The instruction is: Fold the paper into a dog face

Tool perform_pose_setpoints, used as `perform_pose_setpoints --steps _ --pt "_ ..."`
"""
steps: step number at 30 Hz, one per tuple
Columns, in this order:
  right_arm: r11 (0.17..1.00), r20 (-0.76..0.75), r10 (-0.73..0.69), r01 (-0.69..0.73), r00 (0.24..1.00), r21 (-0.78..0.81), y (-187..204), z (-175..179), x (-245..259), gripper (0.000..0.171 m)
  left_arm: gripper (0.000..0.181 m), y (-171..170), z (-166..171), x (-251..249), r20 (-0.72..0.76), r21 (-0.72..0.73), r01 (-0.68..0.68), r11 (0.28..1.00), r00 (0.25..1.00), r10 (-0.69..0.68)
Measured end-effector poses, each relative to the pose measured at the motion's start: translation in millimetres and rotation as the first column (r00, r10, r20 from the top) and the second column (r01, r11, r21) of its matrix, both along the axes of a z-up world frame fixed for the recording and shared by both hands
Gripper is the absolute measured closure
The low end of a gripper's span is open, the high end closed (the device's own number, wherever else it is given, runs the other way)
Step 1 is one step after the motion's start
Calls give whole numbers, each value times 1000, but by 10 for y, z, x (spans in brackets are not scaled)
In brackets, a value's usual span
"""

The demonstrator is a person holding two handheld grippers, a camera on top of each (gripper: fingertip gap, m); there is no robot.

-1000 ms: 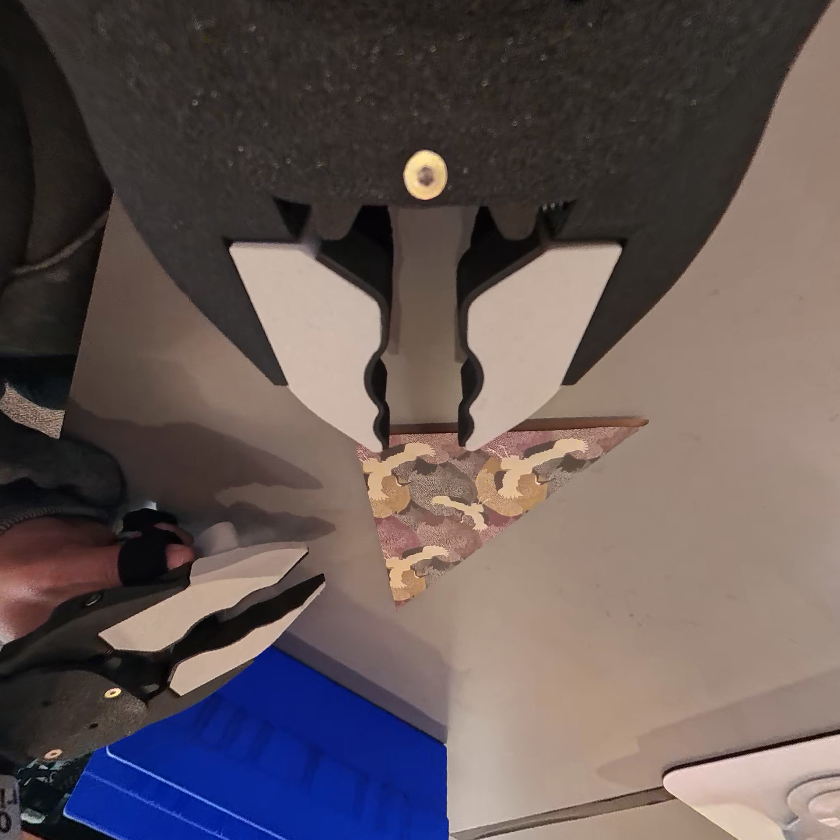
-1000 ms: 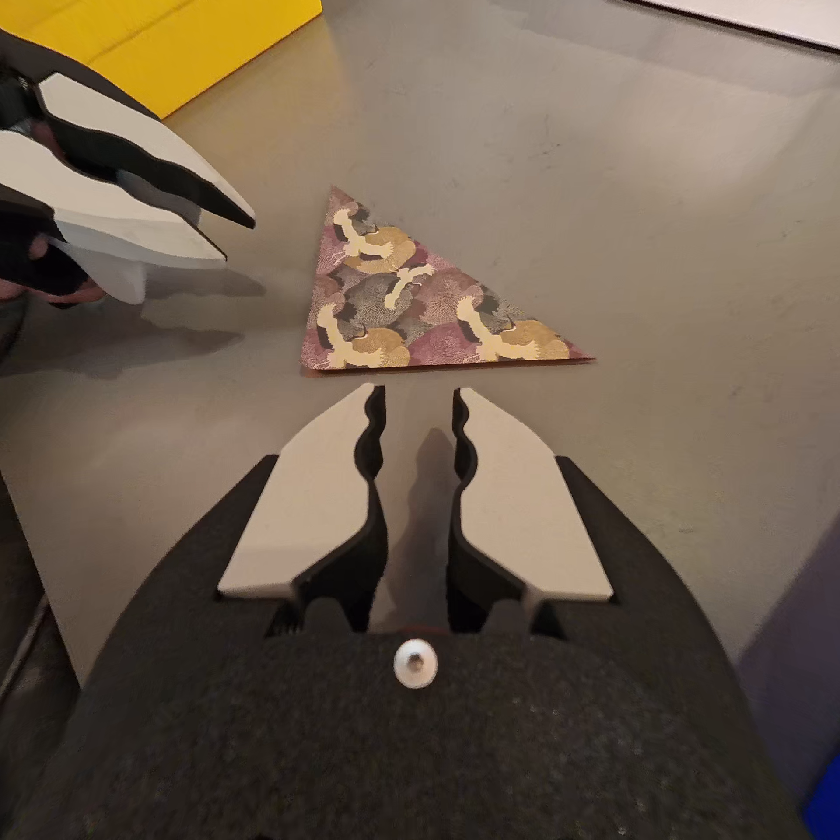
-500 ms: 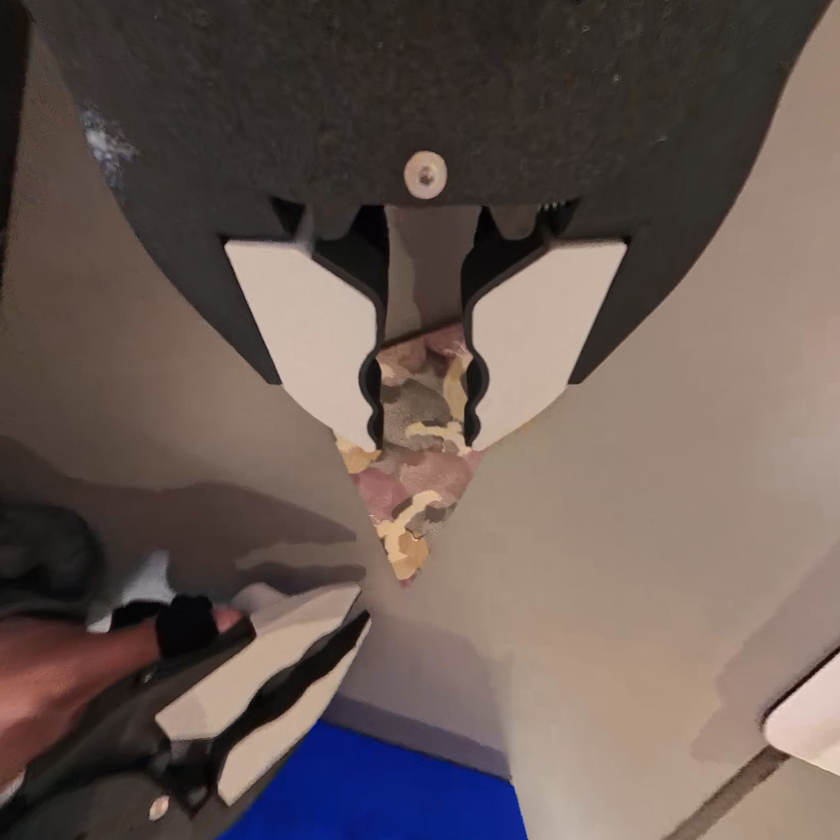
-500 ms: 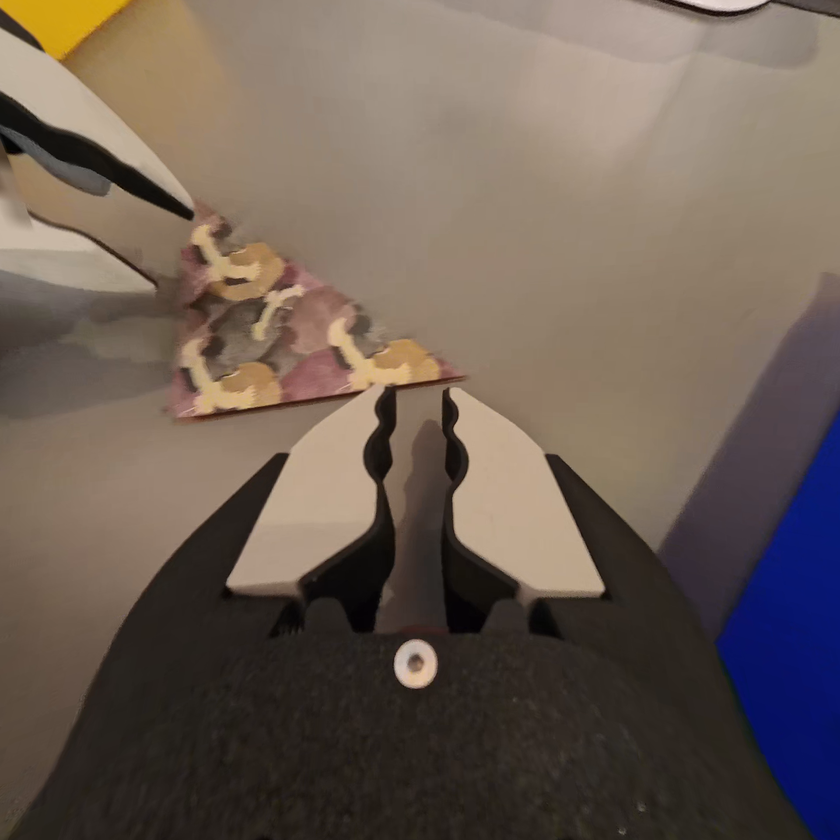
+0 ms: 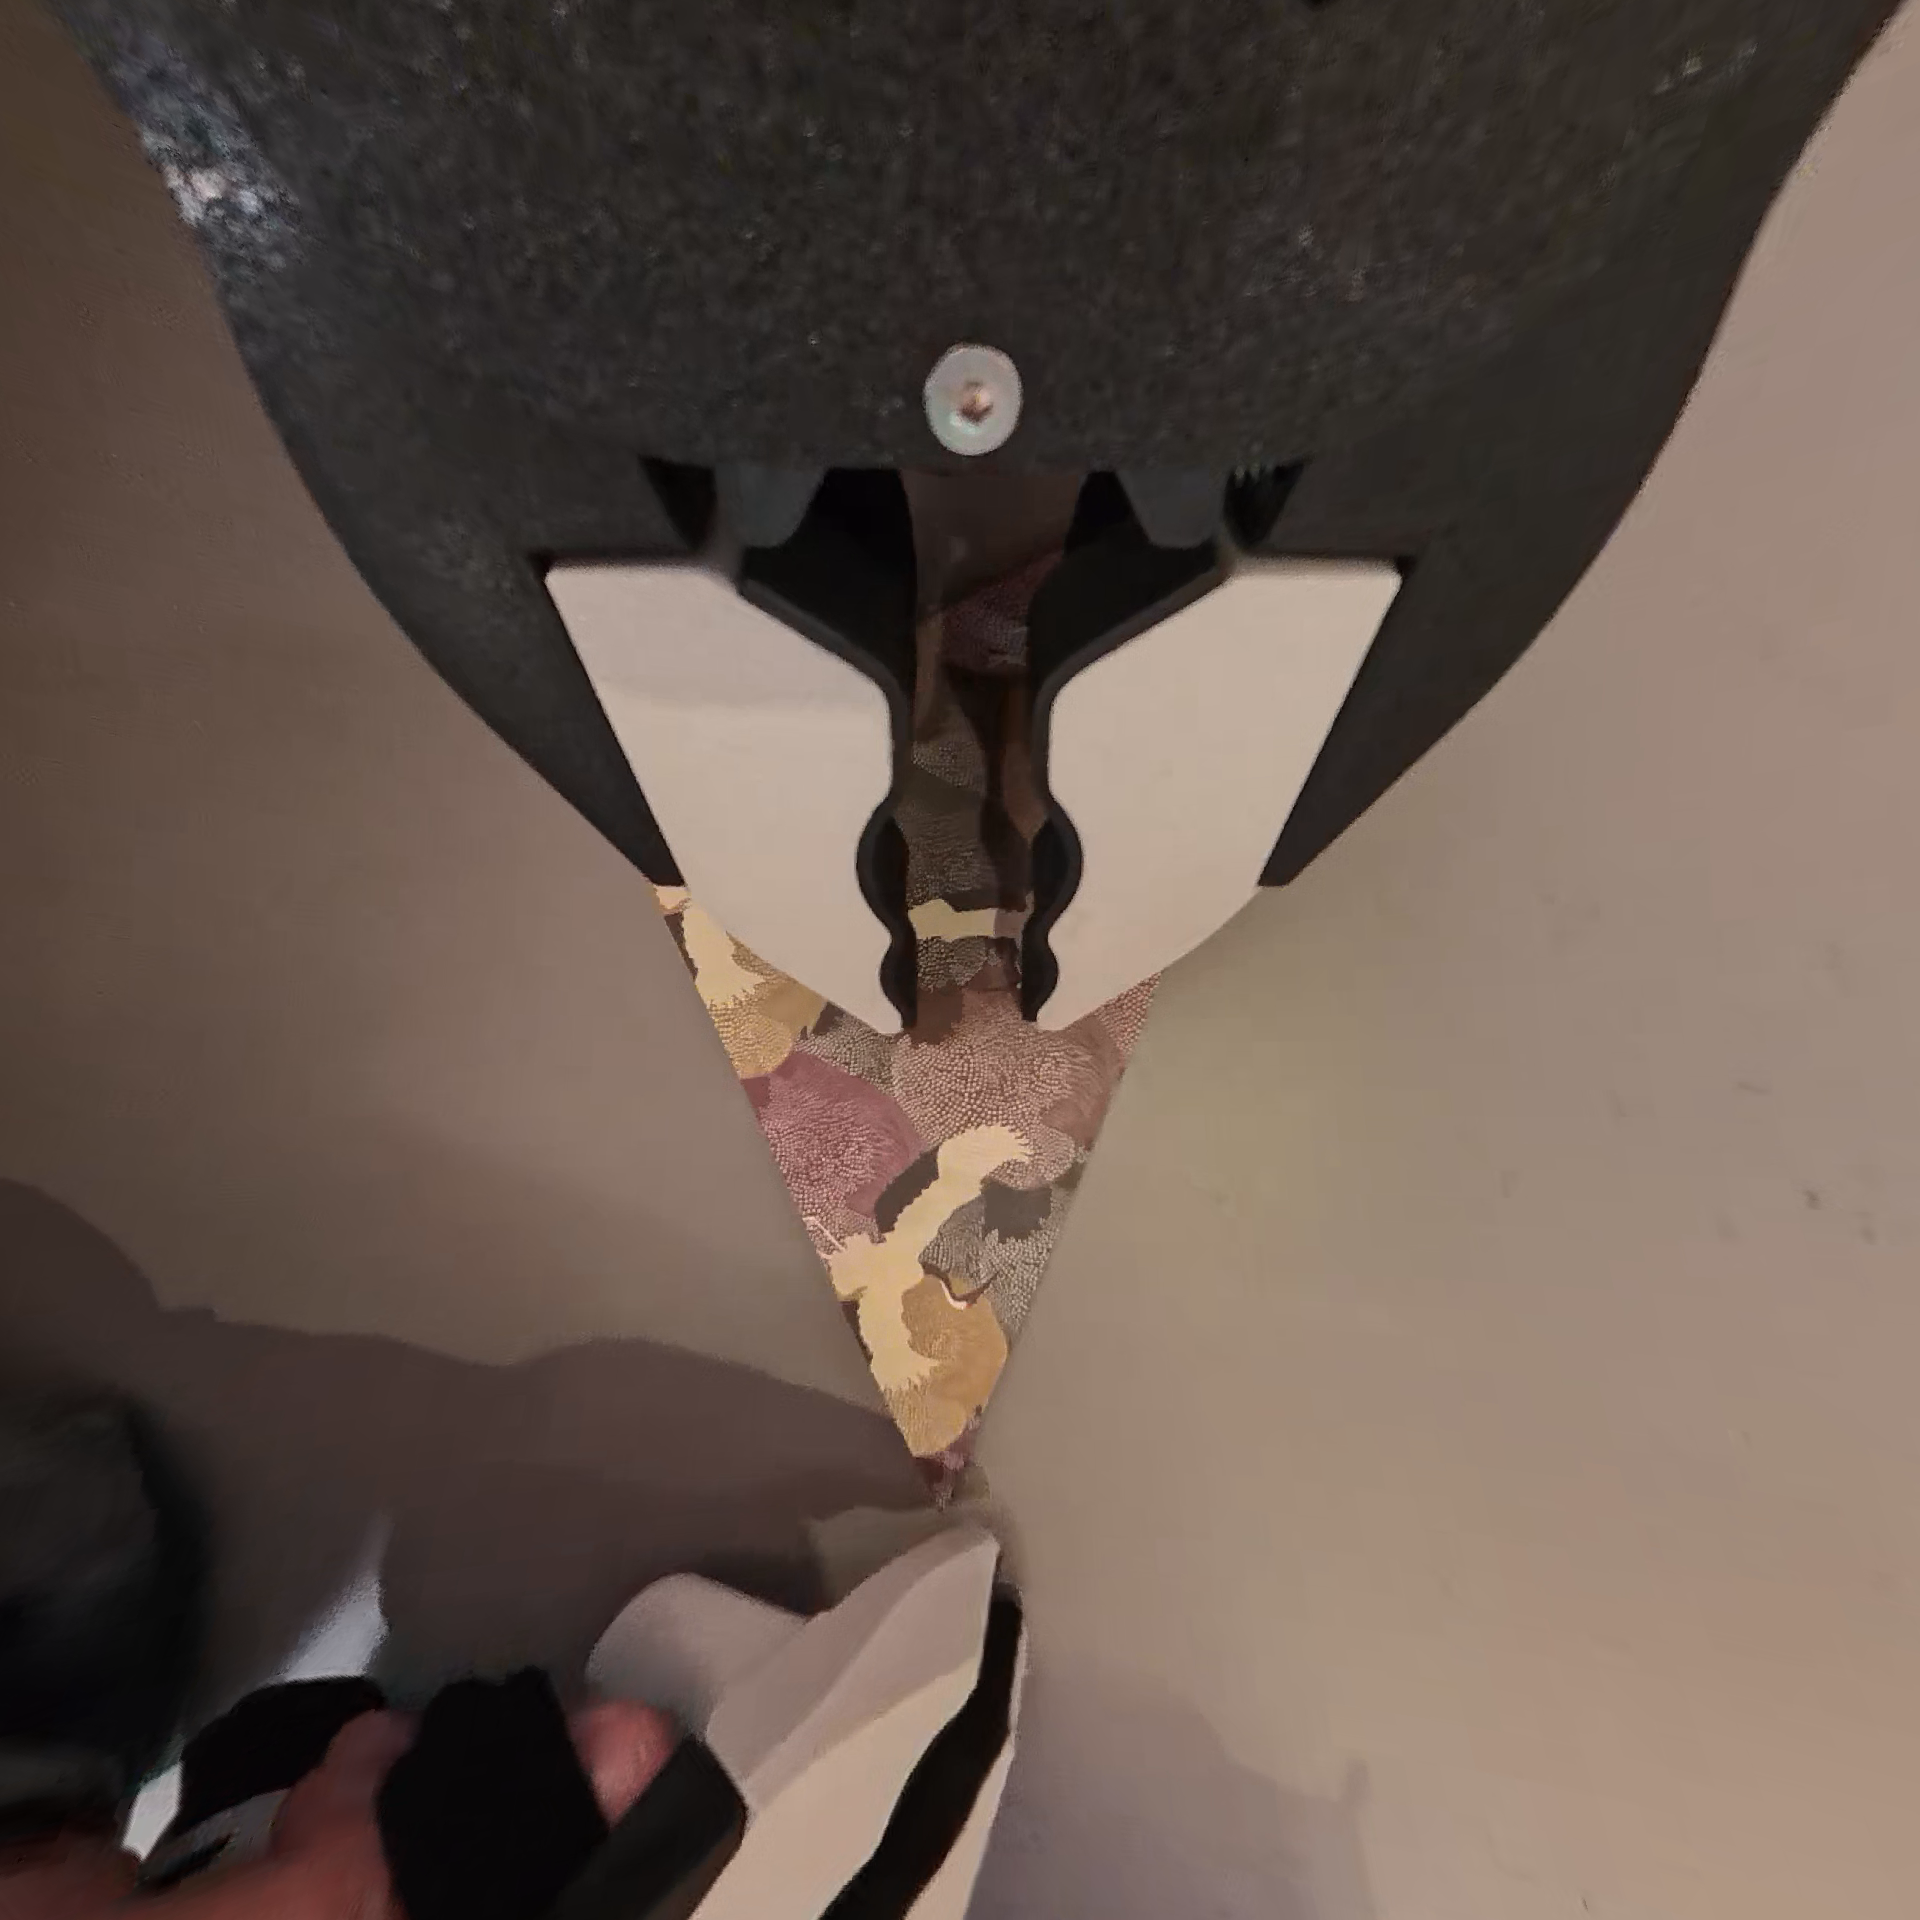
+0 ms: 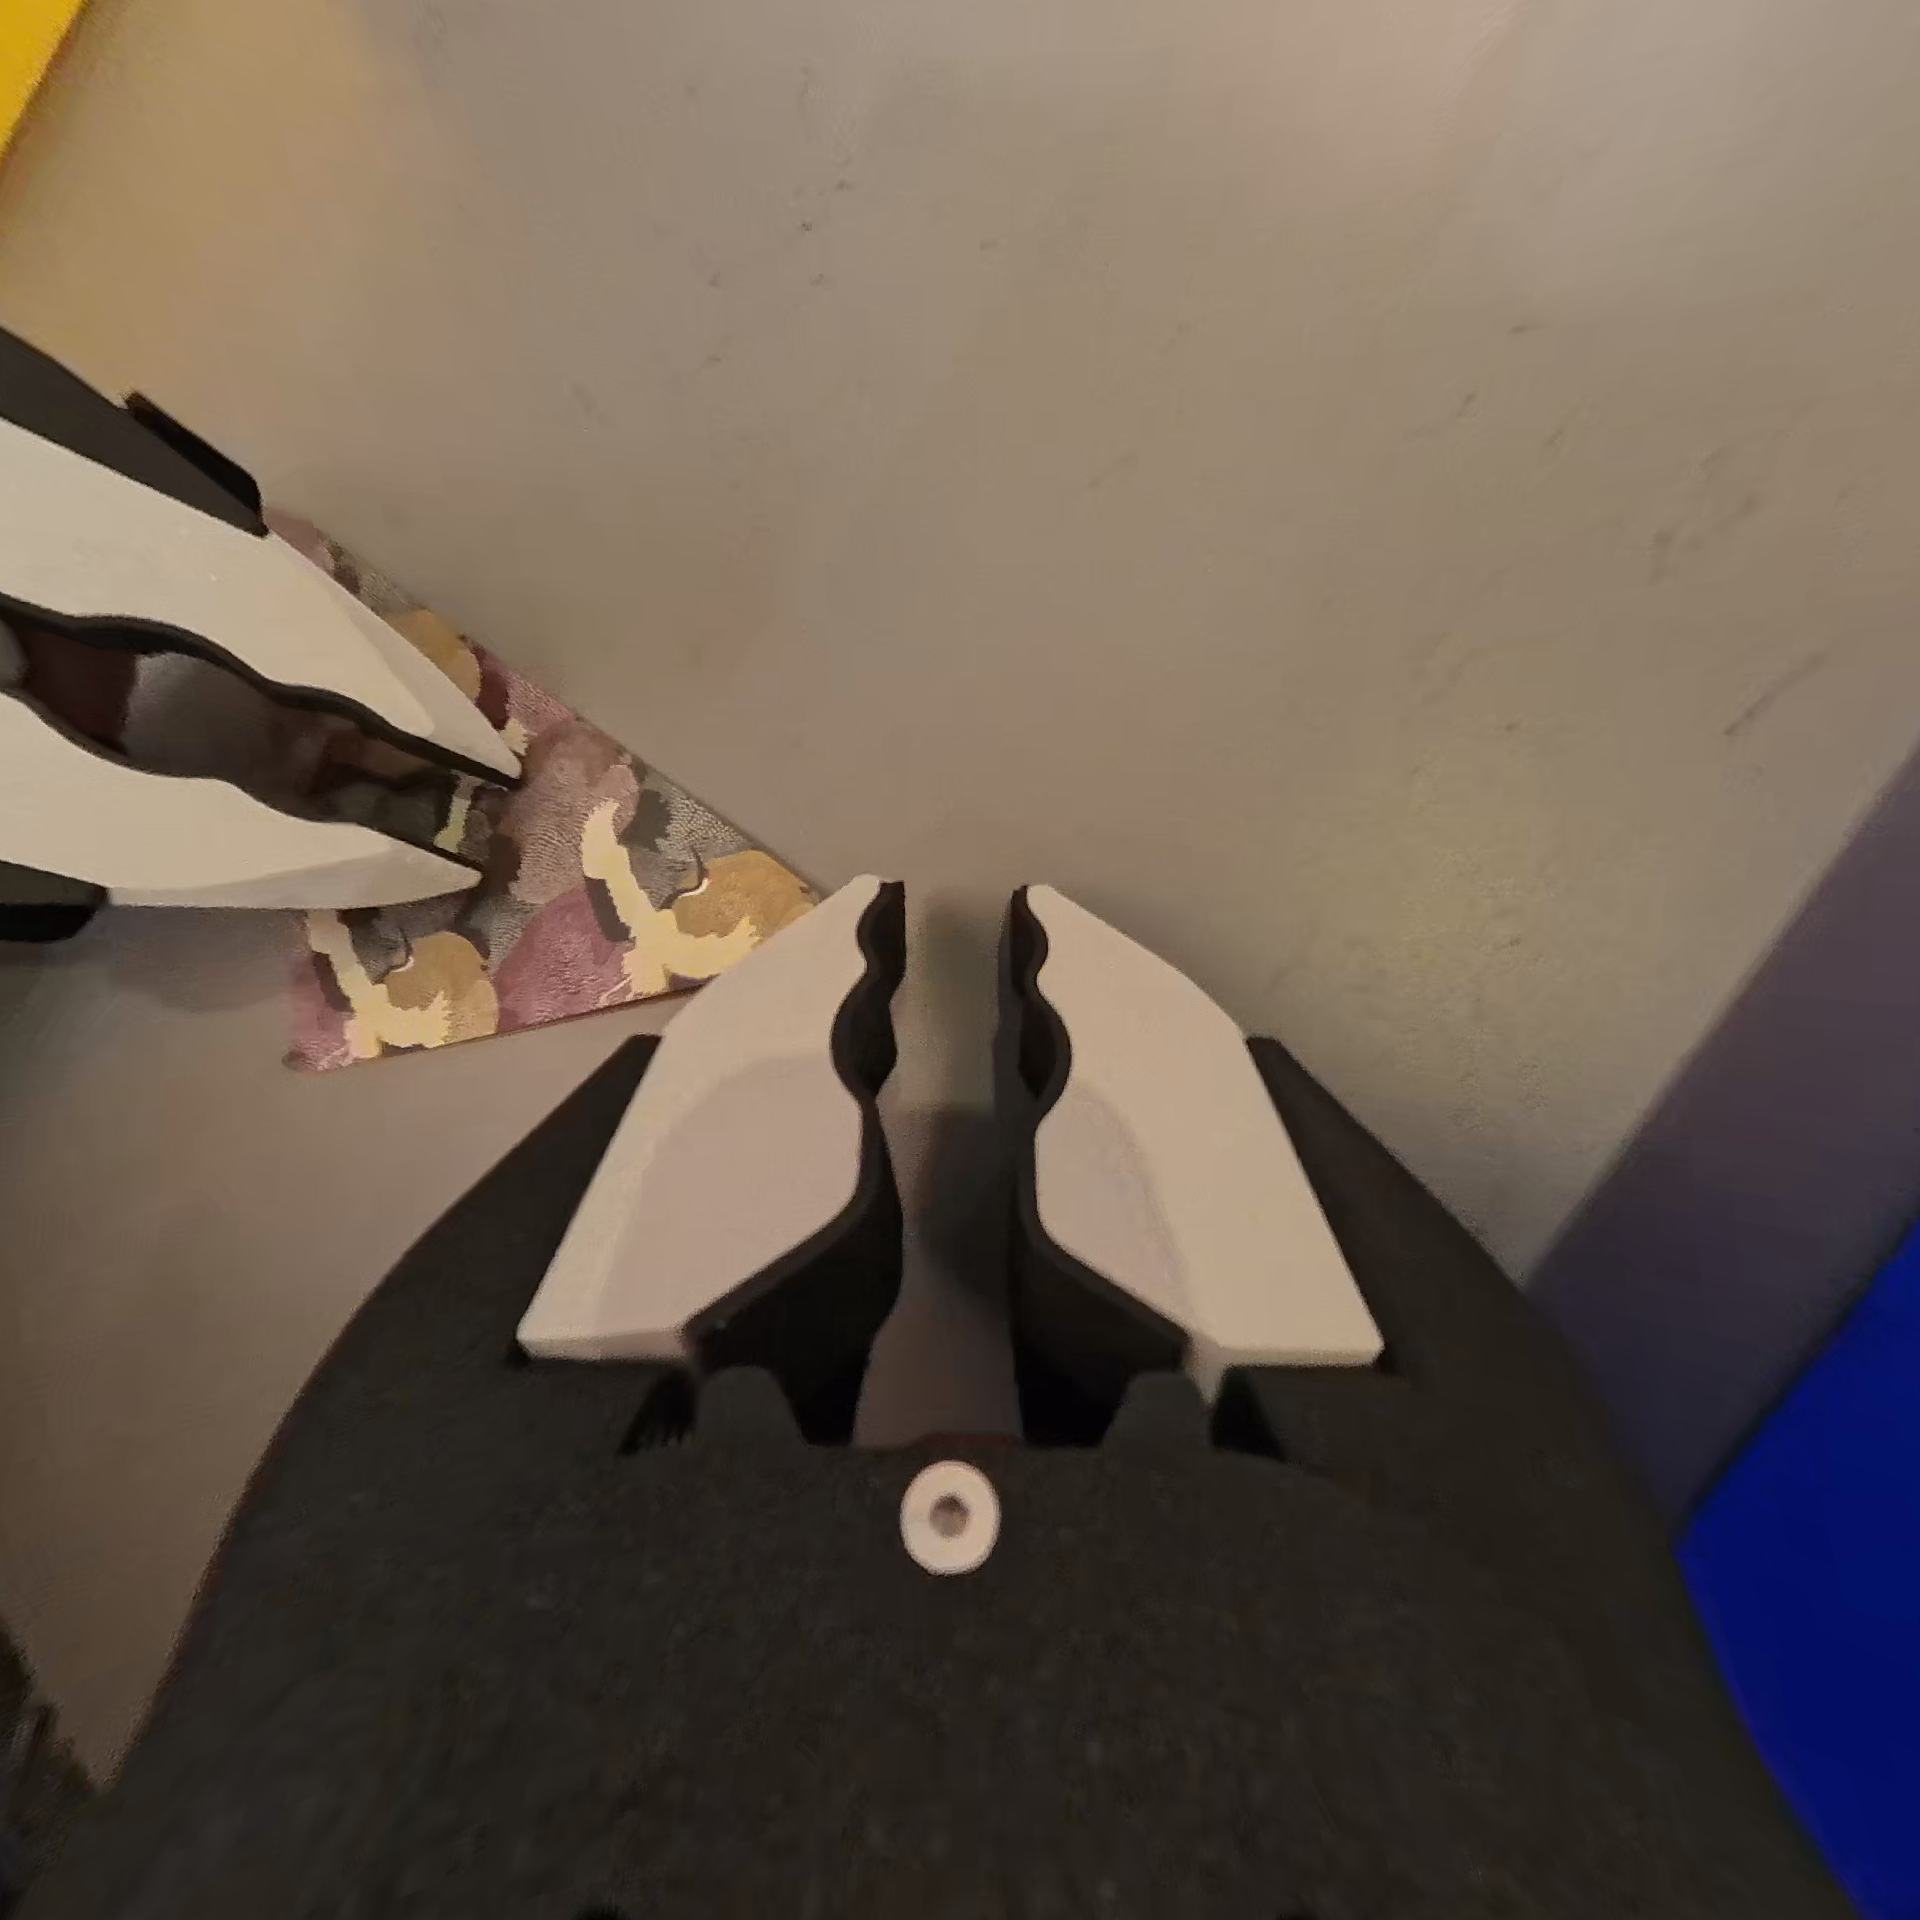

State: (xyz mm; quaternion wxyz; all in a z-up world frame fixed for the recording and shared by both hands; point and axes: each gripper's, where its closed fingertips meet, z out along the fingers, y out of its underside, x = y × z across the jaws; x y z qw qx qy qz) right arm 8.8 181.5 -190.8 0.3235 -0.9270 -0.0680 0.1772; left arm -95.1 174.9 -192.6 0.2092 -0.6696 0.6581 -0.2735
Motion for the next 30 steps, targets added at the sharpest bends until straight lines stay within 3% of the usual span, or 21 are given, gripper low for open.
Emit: perform_pose_setpoints --steps 5,22,27,30 --pt "997 -205 -6 -9 979 -70 -95 47 -159 147 159 -74 8 -65 15 -40 -29 999 999 30" --pt "993 -425 78 -109 902 -49 -129 153 -704 145 155 -174 7 -121 58 -23 -61 998 996 62" --pt "983 -314 127 -161 941 -84 -250 110 -656 144 155 -174 6 -124 55 -22 -59 998 997 60" --pt "982 -21 179 -180 984 -54 -309 93 -403 141 155 -176 5 -128 50 -12 -55 998 997 56"
